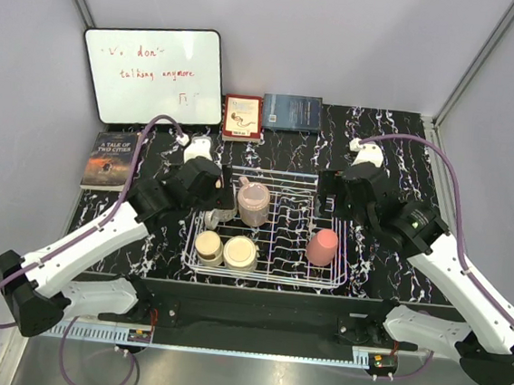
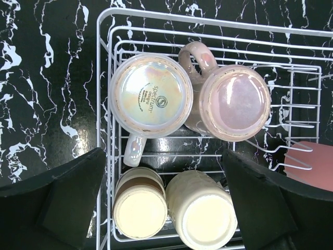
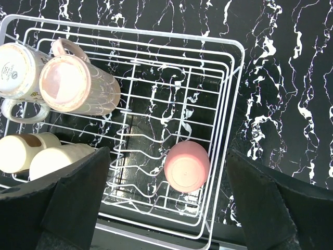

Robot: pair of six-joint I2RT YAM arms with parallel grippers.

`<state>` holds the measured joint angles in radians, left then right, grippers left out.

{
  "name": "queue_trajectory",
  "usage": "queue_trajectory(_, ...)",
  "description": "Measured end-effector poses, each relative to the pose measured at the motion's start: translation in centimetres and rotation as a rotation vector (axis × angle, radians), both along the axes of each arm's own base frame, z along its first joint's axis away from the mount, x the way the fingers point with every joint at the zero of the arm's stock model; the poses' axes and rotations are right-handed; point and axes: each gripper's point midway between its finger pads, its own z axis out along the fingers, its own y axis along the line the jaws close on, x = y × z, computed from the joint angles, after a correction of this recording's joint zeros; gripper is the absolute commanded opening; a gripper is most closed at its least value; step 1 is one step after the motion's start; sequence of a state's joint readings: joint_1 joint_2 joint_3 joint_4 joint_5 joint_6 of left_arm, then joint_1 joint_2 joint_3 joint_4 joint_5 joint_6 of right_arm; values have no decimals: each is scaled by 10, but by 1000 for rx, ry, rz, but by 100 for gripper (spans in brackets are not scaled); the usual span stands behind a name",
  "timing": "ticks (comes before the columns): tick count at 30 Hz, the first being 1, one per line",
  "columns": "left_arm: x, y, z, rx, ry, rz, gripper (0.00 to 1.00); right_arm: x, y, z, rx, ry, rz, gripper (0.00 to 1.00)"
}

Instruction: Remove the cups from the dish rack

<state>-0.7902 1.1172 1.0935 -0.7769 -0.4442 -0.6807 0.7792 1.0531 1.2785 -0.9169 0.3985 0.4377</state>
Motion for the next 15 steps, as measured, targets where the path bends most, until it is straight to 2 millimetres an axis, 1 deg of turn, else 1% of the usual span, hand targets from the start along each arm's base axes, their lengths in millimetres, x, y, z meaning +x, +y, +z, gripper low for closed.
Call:
queue_trajectory(4, -3, 6, 6, -2, -23, 0, 99, 2, 2, -3, -5, 8, -3, 100)
queue_trajectory(8, -2, 7, 5, 12, -26, -5, 99, 3, 3, -4, -4, 10, -6, 100)
queue_trajectory(11, -2, 7, 1, 30, -13, -7, 99, 3, 3, -4, -2, 10, -10, 100)
queue_trajectory(15, 1, 5, -14, 71, 27, -8, 99, 4, 2, -4, -2, 8, -15, 100)
